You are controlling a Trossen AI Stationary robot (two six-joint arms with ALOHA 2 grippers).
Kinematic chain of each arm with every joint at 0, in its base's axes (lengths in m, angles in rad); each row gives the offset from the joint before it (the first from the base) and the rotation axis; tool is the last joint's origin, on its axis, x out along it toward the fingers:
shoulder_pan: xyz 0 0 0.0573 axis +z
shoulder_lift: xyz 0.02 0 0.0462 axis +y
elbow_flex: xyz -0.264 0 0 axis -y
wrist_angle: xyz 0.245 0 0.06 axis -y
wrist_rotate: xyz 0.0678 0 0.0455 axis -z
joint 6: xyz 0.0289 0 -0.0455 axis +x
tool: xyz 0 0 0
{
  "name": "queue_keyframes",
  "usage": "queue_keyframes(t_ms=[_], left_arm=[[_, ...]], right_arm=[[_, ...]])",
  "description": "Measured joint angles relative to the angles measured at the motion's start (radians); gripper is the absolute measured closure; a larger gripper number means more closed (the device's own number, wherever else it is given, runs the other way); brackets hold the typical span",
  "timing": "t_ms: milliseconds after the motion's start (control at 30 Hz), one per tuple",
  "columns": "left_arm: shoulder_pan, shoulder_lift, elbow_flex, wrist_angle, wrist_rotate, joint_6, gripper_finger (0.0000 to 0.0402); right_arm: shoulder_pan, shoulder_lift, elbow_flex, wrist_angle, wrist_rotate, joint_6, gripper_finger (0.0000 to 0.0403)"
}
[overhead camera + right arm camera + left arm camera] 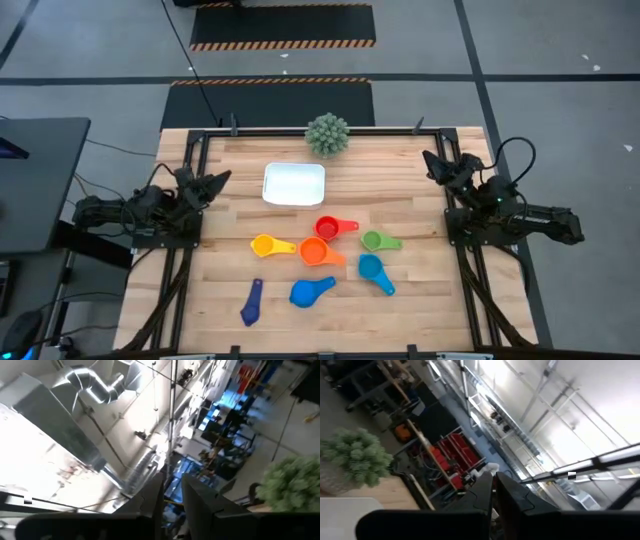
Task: Nest measuring cups in basket
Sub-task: Stack the left light blue measuring cup on top of the orange measuring cup
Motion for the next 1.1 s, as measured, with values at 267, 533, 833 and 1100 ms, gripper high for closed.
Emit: queue_keyframes(t_ms=[267, 533, 833, 1100], left_arm=[[0.0, 0.0, 0.001, 0.008, 0.007, -0.052, 0.0353], [0.0, 0.0, 0.001, 0.024, 0.138, -0.129, 0.0271], [0.0, 0.014, 0.06, -0.035, 0.192, -0.044, 0.026], [0.0, 0.165, 0.275, -0.147, 0.254, 0.159, 0.0259]], right_arm=[[0.0, 0.003, 0.0, 0.039, -0.105, 0.161, 0.0328], [0.017, 0.12, 0.082, 0.034, -0.173, 0.117, 0.0328], [0.065, 0.415, 0.245, -0.01, -0.296, 0.01, 0.0328], [0.084, 0.63, 0.389, -0.011, -0.376, -0.099, 0.0328]])
